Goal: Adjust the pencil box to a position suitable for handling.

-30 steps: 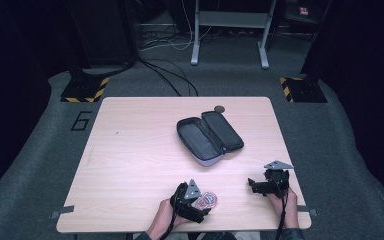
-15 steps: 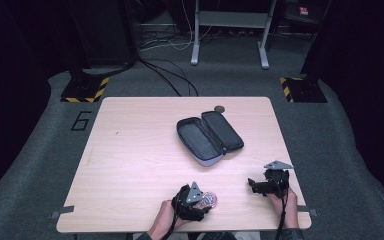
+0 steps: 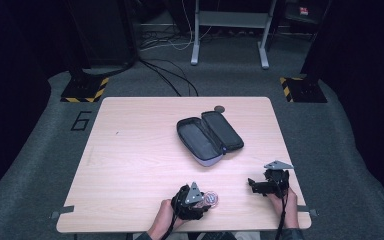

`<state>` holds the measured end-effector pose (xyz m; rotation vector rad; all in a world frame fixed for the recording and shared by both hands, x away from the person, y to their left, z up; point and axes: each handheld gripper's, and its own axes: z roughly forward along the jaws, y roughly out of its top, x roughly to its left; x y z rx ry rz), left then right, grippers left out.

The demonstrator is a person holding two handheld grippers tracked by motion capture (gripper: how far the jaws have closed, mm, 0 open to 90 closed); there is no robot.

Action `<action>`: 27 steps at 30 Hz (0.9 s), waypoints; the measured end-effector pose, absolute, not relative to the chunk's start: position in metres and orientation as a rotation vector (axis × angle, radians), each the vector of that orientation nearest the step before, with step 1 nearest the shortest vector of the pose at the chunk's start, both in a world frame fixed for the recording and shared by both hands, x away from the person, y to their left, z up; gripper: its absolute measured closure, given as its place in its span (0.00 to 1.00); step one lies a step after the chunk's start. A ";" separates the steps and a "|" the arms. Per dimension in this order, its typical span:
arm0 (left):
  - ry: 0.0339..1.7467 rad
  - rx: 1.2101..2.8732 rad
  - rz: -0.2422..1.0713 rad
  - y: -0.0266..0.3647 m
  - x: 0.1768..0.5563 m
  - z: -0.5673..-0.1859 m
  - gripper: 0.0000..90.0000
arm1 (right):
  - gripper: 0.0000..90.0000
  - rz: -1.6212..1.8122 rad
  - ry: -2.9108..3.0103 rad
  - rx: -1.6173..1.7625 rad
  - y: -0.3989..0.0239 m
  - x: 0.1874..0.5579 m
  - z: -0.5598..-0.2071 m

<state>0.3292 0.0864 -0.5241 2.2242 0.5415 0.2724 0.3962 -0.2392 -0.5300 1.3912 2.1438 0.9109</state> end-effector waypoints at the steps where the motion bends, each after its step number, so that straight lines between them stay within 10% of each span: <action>1: 0.541 2.213 0.274 0.088 0.329 -0.523 0.56 | 0.00 0.911 2.144 1.391 -0.239 0.396 -0.530; 27: 0.642 2.129 0.383 0.134 0.332 -0.501 0.56 | 0.00 0.911 2.143 1.391 -0.239 0.396 -0.530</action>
